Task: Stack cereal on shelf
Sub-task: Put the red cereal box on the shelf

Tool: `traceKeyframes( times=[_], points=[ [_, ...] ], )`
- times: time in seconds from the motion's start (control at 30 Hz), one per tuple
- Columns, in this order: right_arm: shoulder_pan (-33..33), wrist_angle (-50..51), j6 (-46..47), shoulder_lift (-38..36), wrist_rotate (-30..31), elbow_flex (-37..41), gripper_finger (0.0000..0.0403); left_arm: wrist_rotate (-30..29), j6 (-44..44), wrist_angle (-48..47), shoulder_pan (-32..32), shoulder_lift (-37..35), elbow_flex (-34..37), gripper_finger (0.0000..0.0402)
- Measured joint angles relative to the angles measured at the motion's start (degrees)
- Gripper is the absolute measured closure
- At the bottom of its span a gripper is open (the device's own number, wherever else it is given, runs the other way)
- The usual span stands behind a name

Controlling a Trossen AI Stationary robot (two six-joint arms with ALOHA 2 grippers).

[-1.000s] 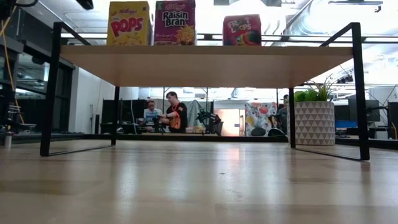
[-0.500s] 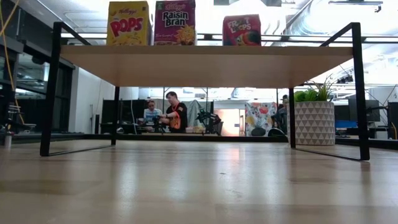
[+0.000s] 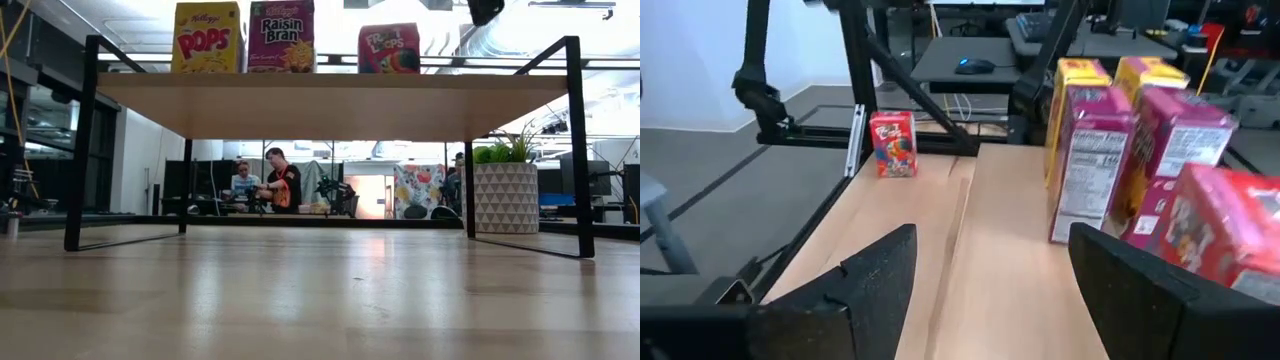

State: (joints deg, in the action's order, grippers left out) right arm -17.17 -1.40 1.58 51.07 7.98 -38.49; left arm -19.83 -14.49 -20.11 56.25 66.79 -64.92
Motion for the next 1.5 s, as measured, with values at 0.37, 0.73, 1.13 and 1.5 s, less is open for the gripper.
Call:
traceKeyframes(
  times=[0.37,0.73,1.13,1.5],
  points=[
    [-2.05,0.1,-0.4,0.0,0.16,0.04,0.0147,9.83,-6.5,-8.09,7.28,2.31,-0.36,0.0181],
    [-2.01,0.29,-0.52,0.02,2.91,0.03,0.0147,6.58,-7.77,-14.19,10.3,6.97,-0.36,0.0181],
    [-2.01,0.32,-0.5,0.02,2.96,0.03,0.0147,3.22,-10.83,-18.16,19.04,10.86,-0.31,0.0181],
    [-2.01,0.25,-0.11,2.1,2.98,0.03,0.0147,1.99,-8.05,-17.13,20.2,11.84,-0.32,0.0181]
  ],
)
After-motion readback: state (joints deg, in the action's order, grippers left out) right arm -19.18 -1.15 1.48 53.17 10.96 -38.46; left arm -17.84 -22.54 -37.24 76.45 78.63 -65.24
